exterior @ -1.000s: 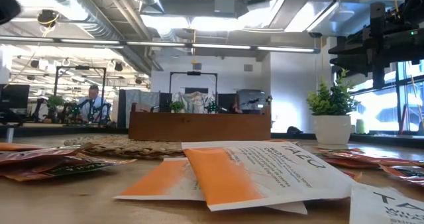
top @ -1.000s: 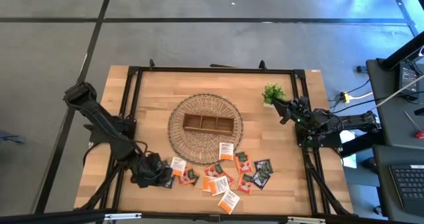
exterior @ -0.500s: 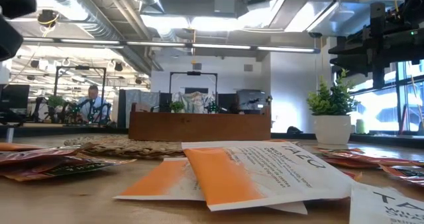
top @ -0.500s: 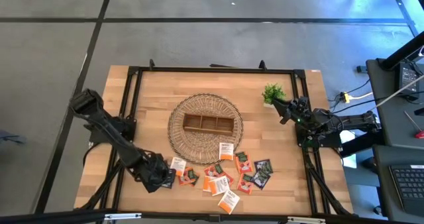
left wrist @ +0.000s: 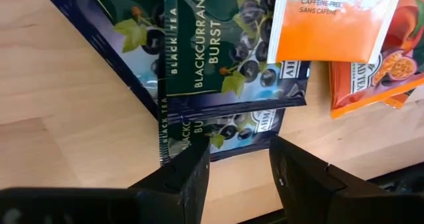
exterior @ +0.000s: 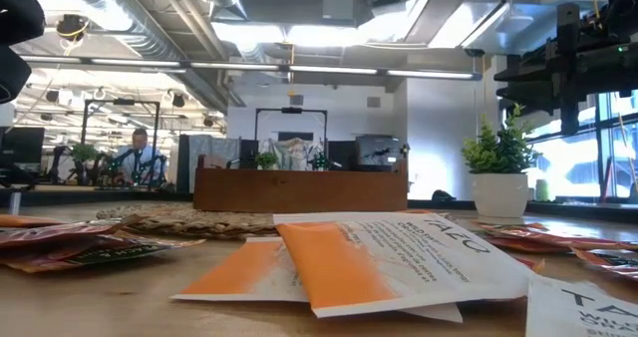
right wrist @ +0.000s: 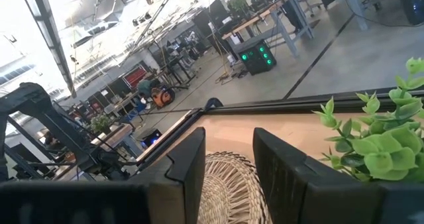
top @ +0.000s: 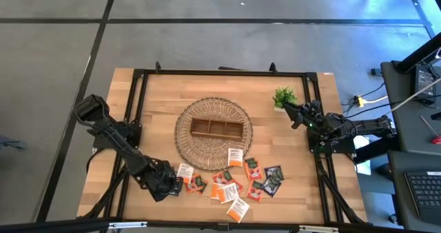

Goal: Pick & Place Tea
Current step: Put the white tea bag into the left section of the wooden organizer

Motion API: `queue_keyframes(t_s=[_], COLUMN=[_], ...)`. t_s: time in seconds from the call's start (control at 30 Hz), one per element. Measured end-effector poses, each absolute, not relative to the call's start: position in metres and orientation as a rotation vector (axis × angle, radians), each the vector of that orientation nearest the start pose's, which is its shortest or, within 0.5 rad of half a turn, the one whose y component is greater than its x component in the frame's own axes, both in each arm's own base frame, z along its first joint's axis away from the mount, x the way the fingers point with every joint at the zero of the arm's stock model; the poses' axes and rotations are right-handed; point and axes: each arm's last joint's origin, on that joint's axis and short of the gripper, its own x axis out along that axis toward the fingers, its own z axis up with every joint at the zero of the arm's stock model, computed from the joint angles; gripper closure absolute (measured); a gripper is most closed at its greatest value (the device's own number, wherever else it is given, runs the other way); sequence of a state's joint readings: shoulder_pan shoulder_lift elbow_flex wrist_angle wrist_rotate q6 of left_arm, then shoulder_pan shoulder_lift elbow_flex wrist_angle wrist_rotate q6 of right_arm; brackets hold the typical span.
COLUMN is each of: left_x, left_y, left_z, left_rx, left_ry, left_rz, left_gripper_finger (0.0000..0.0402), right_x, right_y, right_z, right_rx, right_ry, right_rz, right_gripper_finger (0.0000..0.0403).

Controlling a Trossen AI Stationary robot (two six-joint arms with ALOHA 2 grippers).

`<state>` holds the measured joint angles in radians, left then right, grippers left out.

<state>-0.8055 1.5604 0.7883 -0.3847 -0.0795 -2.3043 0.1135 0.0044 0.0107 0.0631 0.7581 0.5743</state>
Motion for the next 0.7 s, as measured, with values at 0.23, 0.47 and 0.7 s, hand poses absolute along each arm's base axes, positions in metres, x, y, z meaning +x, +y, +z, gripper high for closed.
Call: queue_keyframes(t_s=[0.23,0.47,0.7], left_x=[0.1858,0.1844,0.1845], left_y=[-0.1952,-0.1937,-0.1861], left_z=[0.1494,0.1486,0.1470], left_rx=[-1.438,-1.425,-1.384], left_ry=[1.150,1.161,1.113], left_rz=[0.822,0.844,0.906], left_gripper_finger=[0.0251,0.0247,0.0251], right_x=[0.0908,0.0908,0.0908], right_y=[-0.0097,-0.0097,-0.0097], right_z=[0.1724,0.1724,0.1724], right_rx=[0.584,0.584,0.585], right_ry=[-0.248,-0.248,-0.248], right_rz=[-0.609,-0.609,-0.609], right_gripper_finger=[0.0273,0.0273,0.0273])
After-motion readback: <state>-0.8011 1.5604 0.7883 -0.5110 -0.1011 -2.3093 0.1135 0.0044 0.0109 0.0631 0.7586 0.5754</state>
